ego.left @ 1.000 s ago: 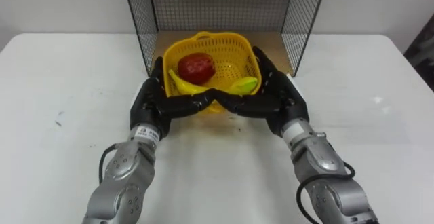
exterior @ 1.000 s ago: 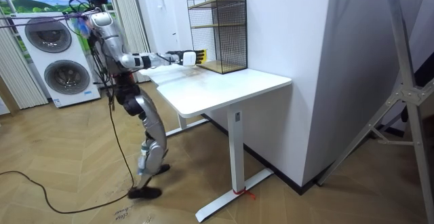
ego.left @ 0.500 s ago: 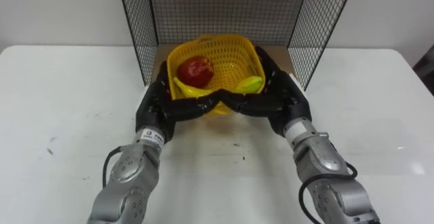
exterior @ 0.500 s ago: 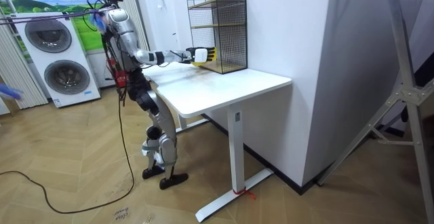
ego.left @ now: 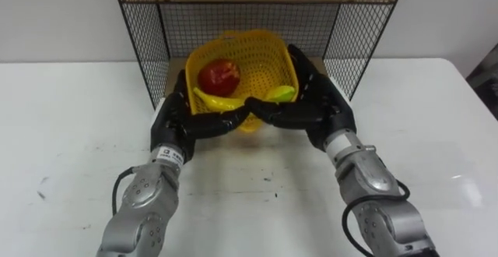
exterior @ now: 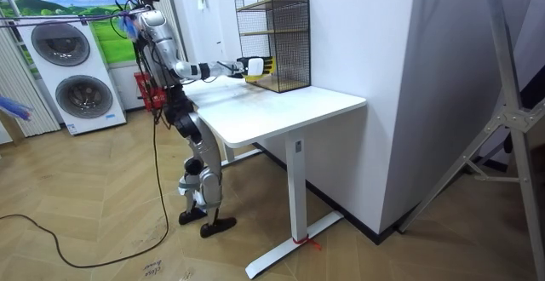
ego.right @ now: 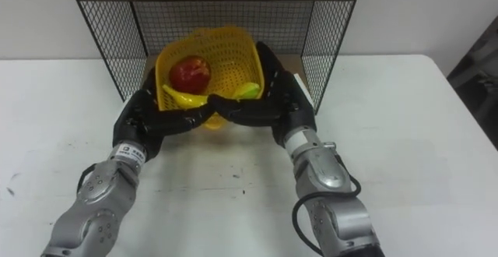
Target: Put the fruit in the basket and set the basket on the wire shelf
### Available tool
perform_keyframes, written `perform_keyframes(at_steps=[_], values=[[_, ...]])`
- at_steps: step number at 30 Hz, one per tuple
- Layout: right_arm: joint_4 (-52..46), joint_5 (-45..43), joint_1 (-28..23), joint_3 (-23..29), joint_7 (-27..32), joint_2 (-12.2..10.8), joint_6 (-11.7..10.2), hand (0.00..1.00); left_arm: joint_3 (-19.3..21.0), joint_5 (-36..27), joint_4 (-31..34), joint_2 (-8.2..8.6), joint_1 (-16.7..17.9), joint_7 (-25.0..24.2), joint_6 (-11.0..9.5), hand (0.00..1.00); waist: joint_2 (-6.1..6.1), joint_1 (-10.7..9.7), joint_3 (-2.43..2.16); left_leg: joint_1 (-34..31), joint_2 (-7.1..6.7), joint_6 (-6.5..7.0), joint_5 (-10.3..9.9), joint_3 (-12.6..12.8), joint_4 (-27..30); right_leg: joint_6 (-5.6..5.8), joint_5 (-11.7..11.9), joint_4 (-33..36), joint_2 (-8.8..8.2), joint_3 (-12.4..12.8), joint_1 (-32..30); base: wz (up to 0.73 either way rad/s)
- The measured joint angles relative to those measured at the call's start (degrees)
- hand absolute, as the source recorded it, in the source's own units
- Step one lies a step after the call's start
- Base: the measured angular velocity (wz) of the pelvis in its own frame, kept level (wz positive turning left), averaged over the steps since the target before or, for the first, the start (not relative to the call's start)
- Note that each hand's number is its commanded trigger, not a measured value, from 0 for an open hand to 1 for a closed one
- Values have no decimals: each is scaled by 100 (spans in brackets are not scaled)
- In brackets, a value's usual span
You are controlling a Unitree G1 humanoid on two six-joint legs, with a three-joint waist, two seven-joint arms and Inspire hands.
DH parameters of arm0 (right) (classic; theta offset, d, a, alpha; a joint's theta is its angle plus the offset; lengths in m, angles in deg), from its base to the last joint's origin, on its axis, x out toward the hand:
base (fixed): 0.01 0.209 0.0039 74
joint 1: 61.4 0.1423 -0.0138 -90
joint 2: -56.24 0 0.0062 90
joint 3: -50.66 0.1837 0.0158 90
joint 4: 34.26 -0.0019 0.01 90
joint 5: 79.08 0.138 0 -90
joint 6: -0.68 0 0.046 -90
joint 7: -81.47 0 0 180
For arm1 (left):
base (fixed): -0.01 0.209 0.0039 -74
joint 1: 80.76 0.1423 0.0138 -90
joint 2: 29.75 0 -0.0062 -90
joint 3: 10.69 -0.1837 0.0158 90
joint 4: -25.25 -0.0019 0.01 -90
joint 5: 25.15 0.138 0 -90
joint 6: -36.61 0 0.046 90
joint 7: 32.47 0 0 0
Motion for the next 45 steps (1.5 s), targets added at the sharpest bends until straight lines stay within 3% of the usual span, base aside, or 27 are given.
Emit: perform_keyframes(at_steps=[10, 16, 21, 30, 35, 40, 45], values=[[242, 709, 380, 18, 346, 24, 2, 0, -9, -66, -4, -33, -627, 64, 49, 0, -9, -14, 6, 62, 31, -3, 4, 34, -37, -6, 75, -119, 31, 5, 115, 0], [693, 932, 643, 23, 451, -65, 150, 0, 26, -73, -339, -18, -832, 174, 295, 0, -9, -10, 12, 104, 58, -2, 5, 62, -106, -4, 125, -221, 58, 4, 185, -1], [1121, 1055, 964, 14, 572, -76, 286, 0, 55, -135, -686, -23, -1207, 300, 538, 0, 8, -8, 16, 101, 89, -21, 19, 63, -95, -12, 199, -407, 95, 4, 232, 0], [1624, 1099, 1209, -5, 705, -116, 343, 0, 62, -307, -932, -50, -1333, 399, 753, 0, 77, -18, 40, 256, 104, -51, 175, 78, -390, -2, 429, -919, 118, -5, 482, 0], [1859, 1081, 1231, -3, 816, -242, 527, 0, 122, -305, -1318, -39, -1379, 404, 862, 0, 98, -11, 35, 281, 104, -41, 180, 91, -399, -4, 432, -884, 115, -5, 488, 0], [1884, 1123, 1263, -3, 839, -254, 552, 0, 155, -308, -1439, -47, -1455, 404, 898, 0, 129, -8, 26, 311, 103, -40, 182, 114, -394, -4, 433, -871, 113, -2, 518, 0], [2438, 1276, 1726, 3, 841, -314, 672, 0, 236, -319, -1840, -21, -1753, 403, 942, 0, 132, -17, 24, 332, 100, -27, 190, 130, -391, -4, 434, -831, 101, -8, 526, 0]])
